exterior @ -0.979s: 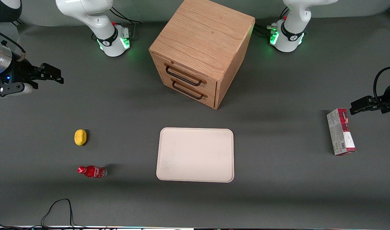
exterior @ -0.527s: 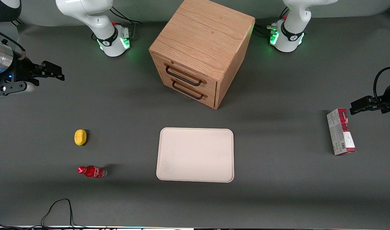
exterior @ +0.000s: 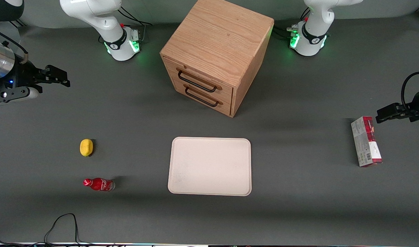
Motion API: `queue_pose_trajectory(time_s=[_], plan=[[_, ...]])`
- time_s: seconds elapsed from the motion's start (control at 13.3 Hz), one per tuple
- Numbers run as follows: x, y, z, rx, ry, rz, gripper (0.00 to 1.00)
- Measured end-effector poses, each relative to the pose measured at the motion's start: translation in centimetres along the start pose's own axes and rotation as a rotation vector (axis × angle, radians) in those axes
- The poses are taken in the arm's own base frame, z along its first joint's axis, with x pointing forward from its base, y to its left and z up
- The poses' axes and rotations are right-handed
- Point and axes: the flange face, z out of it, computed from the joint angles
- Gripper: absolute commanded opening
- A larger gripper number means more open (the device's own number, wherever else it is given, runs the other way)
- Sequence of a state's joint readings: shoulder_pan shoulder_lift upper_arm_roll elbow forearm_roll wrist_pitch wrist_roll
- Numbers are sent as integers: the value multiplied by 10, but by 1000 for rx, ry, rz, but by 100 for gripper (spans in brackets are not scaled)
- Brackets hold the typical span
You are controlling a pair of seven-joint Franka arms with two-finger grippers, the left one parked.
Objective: Place coke bottle on tray
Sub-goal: 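Move the right gripper out from its rest pose toward the table, then lower the open right gripper over the red Coca-Cola bottle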
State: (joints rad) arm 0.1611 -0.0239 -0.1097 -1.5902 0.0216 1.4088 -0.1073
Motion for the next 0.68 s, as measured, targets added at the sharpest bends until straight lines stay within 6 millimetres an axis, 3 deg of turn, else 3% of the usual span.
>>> queue_pose_trajectory(time_s=[0.15, 0.38, 0.68], plan=[[15, 0, -10, -7, 10, 5, 100], [63, 0, -12, -26, 6, 13, 100], [145, 2, 17, -58, 36, 16, 100]])
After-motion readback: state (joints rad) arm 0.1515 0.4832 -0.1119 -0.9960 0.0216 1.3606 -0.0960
